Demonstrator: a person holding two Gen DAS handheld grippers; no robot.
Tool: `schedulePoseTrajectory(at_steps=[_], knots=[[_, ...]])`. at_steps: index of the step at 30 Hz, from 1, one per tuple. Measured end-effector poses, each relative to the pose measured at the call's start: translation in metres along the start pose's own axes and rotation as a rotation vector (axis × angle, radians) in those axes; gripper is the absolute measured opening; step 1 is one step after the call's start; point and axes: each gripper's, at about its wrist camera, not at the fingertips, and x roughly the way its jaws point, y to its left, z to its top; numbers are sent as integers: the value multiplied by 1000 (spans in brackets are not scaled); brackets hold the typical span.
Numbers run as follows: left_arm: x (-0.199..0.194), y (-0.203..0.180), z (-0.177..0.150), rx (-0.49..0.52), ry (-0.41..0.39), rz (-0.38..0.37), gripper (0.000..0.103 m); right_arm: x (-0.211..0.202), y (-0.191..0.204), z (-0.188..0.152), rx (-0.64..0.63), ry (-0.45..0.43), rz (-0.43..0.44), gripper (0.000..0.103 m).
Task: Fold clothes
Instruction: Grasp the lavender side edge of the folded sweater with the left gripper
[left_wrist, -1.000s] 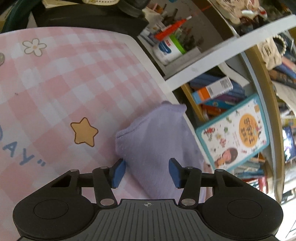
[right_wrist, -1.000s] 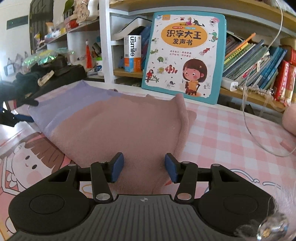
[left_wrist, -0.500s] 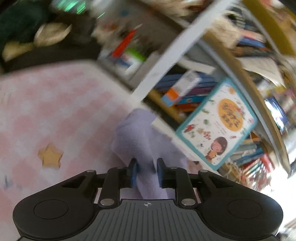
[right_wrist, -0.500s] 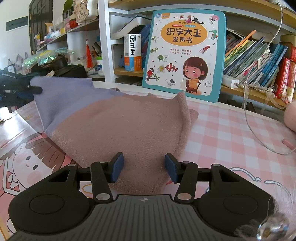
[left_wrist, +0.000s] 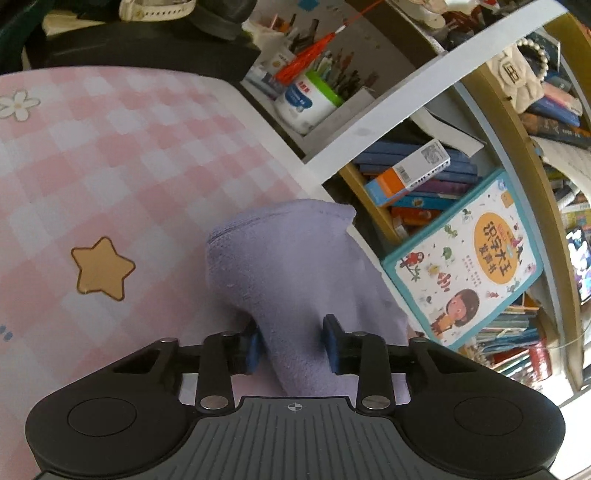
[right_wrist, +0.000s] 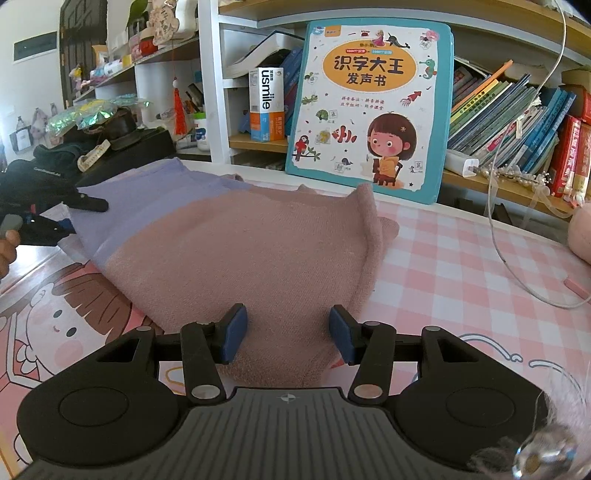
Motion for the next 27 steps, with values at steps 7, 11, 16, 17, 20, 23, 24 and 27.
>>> schedulePoseTrajectory(at_steps=[7,11,16,17,20,23,24,27], knots=[[-1,14,14,-19,-9,-49,14,14,21,9,-9,-1,23,49],[-6,21,30,-7,-34,-40,13,22,33,14,-14,-1,37,49],[-15,33,50,-2,-82,-11,13,33,48,20,-20,-2,54,49],[-17,34,53,-3,-92,-8,13,35,50,21,-26,-2,56,49],[-21,39,57,-2,-110,2,13,41,55,25,-46,-2,63,49],[-21,42,57,-4,-110,12,13,47,60,29,-66,-1,71,49],[-20,43,56,-6,-108,15,14,49,62,30,-73,-1,73,49],[-18,40,54,6,-107,26,19,49,58,30,-59,0,87,49]])
